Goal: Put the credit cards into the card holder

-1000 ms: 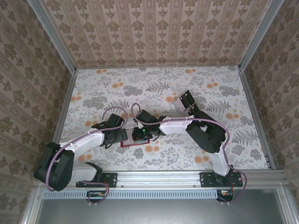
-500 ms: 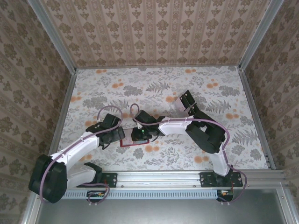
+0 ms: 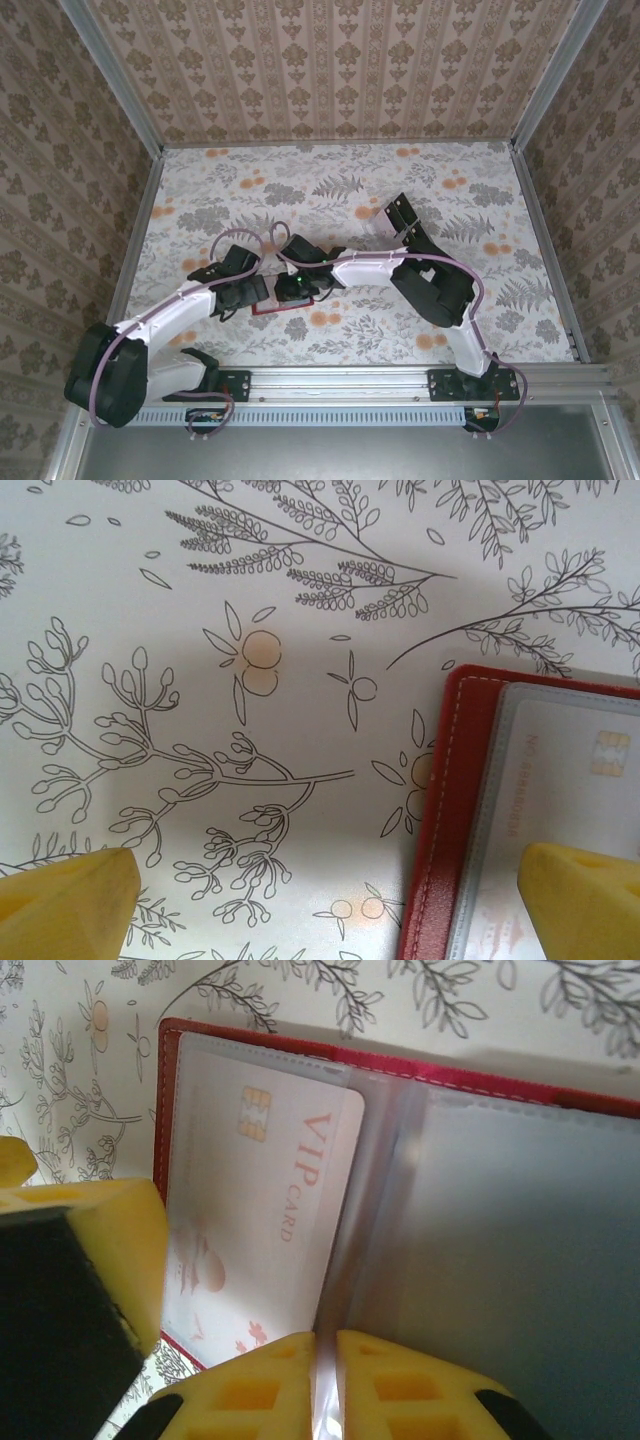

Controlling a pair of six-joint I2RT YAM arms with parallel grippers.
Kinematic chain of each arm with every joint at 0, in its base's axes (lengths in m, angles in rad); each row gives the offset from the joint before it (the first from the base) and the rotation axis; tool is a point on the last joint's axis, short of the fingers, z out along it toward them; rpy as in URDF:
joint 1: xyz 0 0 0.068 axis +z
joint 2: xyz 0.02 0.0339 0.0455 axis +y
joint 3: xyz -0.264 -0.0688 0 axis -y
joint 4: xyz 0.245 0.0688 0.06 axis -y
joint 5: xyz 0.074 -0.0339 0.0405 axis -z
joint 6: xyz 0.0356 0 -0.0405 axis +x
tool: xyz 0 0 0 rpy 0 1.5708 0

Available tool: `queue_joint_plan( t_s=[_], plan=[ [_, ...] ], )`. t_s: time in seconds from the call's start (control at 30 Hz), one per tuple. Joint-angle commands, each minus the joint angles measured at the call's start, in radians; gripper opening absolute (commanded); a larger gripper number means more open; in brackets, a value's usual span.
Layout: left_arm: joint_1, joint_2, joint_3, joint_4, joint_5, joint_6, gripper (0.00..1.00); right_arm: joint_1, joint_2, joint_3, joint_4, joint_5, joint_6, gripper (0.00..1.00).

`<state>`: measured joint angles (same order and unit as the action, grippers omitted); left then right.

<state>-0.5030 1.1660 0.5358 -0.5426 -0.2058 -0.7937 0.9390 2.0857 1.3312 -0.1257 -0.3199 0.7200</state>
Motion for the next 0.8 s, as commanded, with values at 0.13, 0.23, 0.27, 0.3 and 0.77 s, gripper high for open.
queue_joint_plan(
  t_s=[0.13,0.23,0.27,0.3,0.77],
  plan=[
    [0.003,0.003,0.025,-0.012,0.007,0.008,1.0,0.005,-0.009,0.037,-0.072,-0.007,-0.033,0.24],
    [0.005,-0.017,0.042,-0.032,-0.002,0.018,1.0,-0.01,-0.074,0.013,-0.065,-0.009,-0.039,0.31],
    [0.007,-0.025,0.045,-0.037,-0.003,0.022,1.0,-0.016,-0.098,0.003,-0.063,-0.005,-0.041,0.32],
    [0.008,-0.037,0.05,-0.042,-0.004,0.021,1.0,-0.025,-0.12,-0.008,-0.064,-0.001,-0.046,0.35],
    [0.02,-0.084,0.085,-0.078,-0.007,0.031,1.0,-0.112,-0.041,0.03,-0.074,0.02,-0.126,0.44]
  ],
)
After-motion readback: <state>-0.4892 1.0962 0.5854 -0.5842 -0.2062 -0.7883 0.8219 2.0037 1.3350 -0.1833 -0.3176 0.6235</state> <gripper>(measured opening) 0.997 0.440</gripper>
